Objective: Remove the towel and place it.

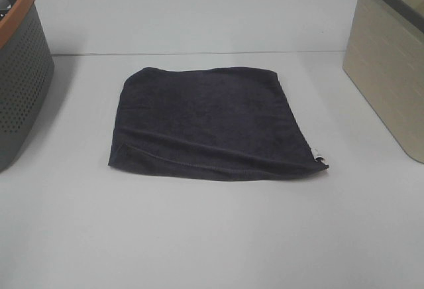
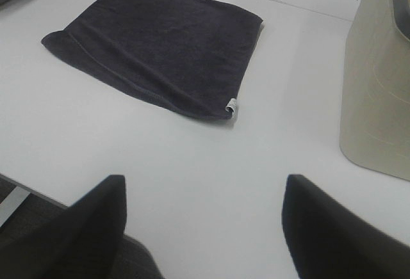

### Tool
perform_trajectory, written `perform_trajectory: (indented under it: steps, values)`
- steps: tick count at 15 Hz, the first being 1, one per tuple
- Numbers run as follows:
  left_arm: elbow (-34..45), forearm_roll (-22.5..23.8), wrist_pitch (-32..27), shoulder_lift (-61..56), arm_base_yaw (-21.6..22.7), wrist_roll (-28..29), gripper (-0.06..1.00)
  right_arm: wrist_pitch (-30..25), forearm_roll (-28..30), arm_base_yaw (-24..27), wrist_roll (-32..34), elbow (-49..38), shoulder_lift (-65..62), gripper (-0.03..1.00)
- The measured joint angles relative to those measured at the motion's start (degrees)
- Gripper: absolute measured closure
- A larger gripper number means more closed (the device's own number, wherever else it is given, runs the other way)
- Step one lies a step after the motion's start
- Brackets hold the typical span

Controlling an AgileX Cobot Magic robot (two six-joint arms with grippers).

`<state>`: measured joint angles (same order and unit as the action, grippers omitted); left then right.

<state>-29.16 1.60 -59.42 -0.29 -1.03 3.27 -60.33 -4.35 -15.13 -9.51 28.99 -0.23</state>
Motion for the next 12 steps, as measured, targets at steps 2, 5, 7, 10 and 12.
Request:
perform_trajectory:
  steps: [2, 5, 7, 10, 12]
  values:
    - [0.00, 0.00, 0.00, 0.00, 0.00, -0.06, 0.20, 0.00, 0.00, 0.00, 0.00, 0.00, 0.00, 0.28]
    - [0.00, 0.00, 0.00, 0.00, 0.00, -0.23, 0.20, 0.00, 0.00, 0.23, 0.00, 0.00, 0.00, 0.28]
    - [0.00, 0.00, 0.00, 0.00, 0.00, -0.40, 0.20, 0.00, -0.11, 2.92, 0.00, 0.00, 0.00, 0.28]
    - [0.00, 0.00, 0.00, 0.00, 0.00, -0.74, 0.20, 0.00, -0.11, 9.22, 0.00, 0.00, 0.00, 0.28]
    - [0.00, 0.00, 0.00, 0.00, 0.00, -0.92, 0.20, 0.00, -0.11, 12.89, 0.00, 0.00, 0.00, 0.28]
